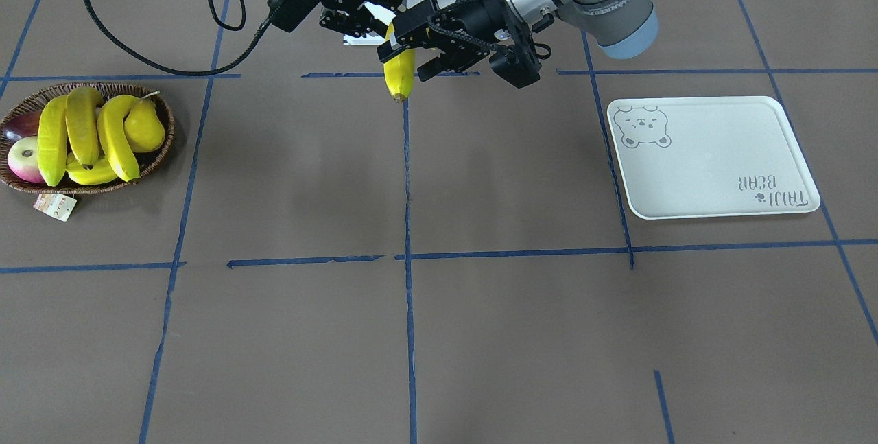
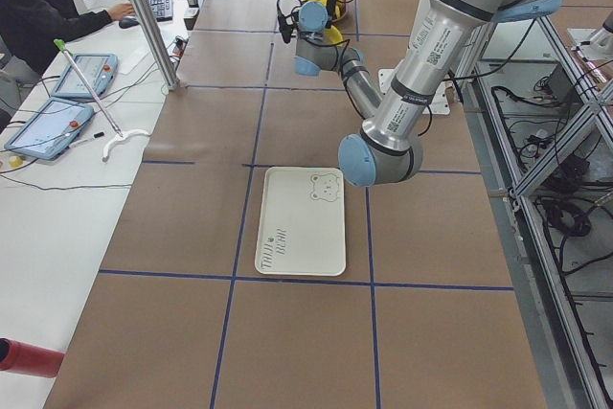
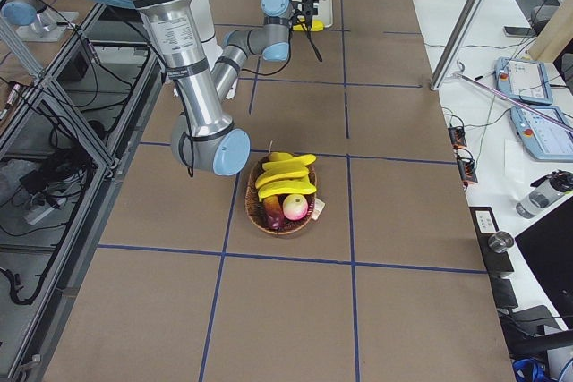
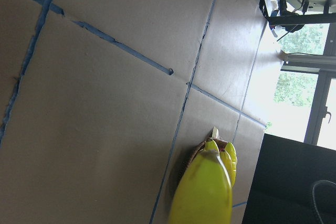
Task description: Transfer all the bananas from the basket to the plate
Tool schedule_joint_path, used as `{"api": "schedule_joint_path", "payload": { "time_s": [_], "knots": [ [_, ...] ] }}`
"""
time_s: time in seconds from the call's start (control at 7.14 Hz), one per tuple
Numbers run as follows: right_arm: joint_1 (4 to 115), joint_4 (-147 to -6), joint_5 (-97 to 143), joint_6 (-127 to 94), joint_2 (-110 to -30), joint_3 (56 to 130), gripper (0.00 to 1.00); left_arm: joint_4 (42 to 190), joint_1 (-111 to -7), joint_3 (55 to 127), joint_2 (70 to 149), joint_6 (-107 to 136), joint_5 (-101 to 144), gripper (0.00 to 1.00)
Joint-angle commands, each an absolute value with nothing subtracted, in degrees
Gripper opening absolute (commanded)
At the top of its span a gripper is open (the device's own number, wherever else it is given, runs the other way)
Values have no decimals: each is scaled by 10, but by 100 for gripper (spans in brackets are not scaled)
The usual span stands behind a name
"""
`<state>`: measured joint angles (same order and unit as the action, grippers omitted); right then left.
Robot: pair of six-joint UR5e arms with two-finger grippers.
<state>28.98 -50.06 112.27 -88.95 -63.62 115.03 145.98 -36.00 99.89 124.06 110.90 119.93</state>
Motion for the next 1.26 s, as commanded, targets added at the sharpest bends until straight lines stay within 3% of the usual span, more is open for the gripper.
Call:
{"api": "schedule_joint_path", "payload": {
  "time_s": [0.0,0.14,0.28,0.42,0.56,0.7,0.84,0.98,1.12],
  "knots": [
    [287,-500,1122,-889,-635,1150,0,1460,-354,998,1242,1108,1199,97],
    [287,-500,1122,-889,-635,1150,0,1460,-354,998,1241,1108,1199,94],
    [287,-500,1122,-889,-635,1150,1,1460,-354,998,1242,1108,1199,77],
    [287,-500,1122,-889,-635,1150,1,1460,-354,999,1241,1109,1199,36],
    [287,-500,1122,-889,-635,1150,1,1460,-354,1001,1240,1107,1200,3],
    [287,-503,1123,-892,-635,1150,12,1460,-354,1000,1237,1102,1201,0],
    [286,-504,1123,-895,-635,1150,89,1460,-355,1000,1237,1102,1201,0],
    [284,-504,1123,-895,-635,1151,99,1460,-356,1000,1237,1102,1201,0],
    [283,-504,1123,-896,-636,1153,99,1460,-356,1000,1236,1102,1201,0]
  ]
}}
